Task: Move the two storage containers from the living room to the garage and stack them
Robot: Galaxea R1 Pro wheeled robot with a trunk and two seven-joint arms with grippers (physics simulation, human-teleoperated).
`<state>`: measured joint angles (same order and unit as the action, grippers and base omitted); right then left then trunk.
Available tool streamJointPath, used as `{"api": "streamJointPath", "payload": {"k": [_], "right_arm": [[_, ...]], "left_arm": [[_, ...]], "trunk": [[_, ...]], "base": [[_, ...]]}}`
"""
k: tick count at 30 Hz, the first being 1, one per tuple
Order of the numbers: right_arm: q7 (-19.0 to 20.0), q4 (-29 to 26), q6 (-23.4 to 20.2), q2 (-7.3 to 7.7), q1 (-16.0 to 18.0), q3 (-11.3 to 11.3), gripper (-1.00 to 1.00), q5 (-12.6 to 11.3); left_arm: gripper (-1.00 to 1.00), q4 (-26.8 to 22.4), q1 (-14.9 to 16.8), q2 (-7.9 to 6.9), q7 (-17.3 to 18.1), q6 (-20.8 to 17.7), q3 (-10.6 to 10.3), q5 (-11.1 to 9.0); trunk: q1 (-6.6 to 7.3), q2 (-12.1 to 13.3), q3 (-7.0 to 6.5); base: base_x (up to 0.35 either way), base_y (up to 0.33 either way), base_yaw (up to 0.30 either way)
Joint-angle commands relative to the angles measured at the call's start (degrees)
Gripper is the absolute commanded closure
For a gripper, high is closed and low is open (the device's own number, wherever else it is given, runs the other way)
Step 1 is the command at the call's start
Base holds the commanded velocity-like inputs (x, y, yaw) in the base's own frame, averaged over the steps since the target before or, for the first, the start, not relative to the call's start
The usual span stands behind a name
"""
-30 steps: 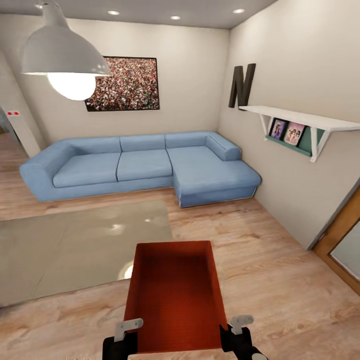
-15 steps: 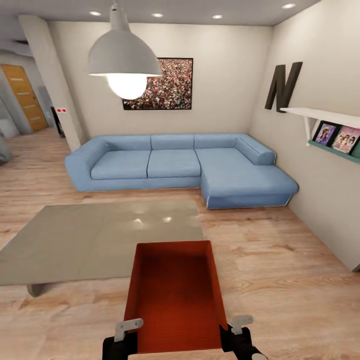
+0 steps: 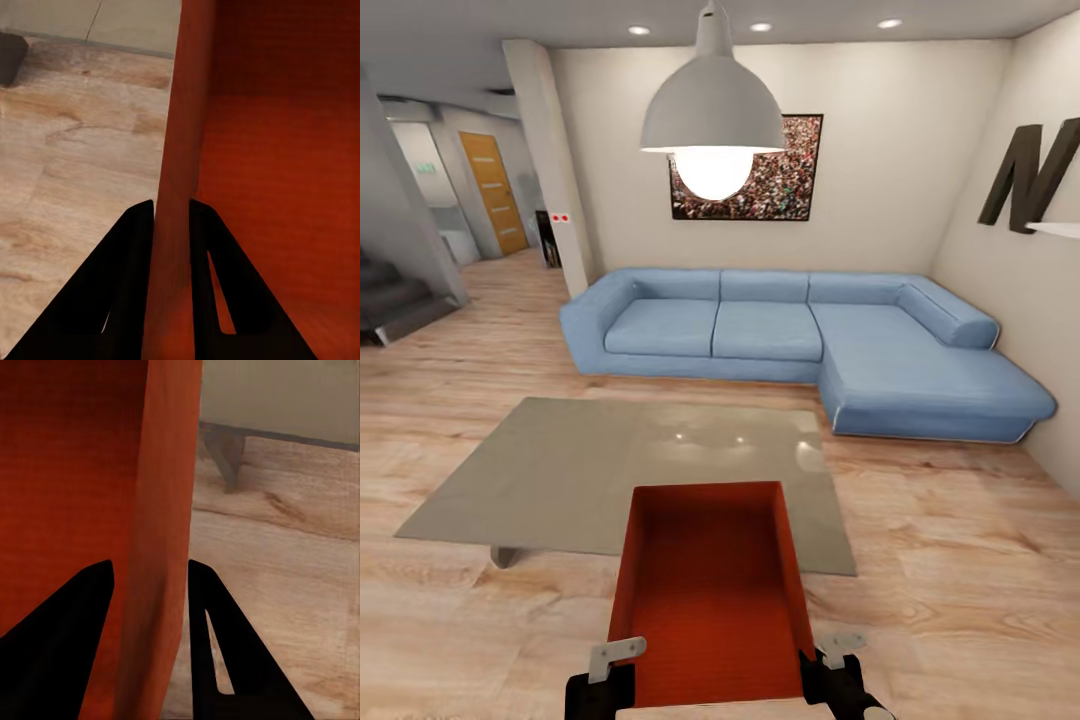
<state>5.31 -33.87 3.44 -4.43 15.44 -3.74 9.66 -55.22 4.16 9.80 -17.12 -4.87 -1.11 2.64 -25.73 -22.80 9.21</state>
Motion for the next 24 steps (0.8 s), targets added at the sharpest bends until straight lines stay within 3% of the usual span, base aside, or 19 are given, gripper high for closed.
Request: {"api": "streamJointPath", "payload": {"k": [1, 18, 24], "right_arm": [[0.84, 0.03, 0.14, -1.02, -0.03, -0.39, 1.00, 0.45], [0.84, 0.06, 0.17, -1.02, 0.00, -0.39, 1.00, 0.45], [0.84, 0.06, 0.17, -1.02, -0.02, -0.39, 1.00, 0.45]], "left_arm": [[1.00, -0.21, 0.06, 0.20, -0.63, -0.49, 0.06, 1.14], [1.00, -0.22, 0.06, 0.20, -0.63, -0.49, 0.06, 1.14], [1.00, -0.24, 0.06, 0.20, -0.55, -0.49, 0.06, 1.14]], "trunk": [[-0.05, -0.11, 0.11], [-0.05, -0.11, 0.11], [-0.05, -0.11, 0.11]], "base": [[0.198, 0.281, 0.295], [0.217, 0.264, 0.295], [0.059, 0.053, 0.295]]}}
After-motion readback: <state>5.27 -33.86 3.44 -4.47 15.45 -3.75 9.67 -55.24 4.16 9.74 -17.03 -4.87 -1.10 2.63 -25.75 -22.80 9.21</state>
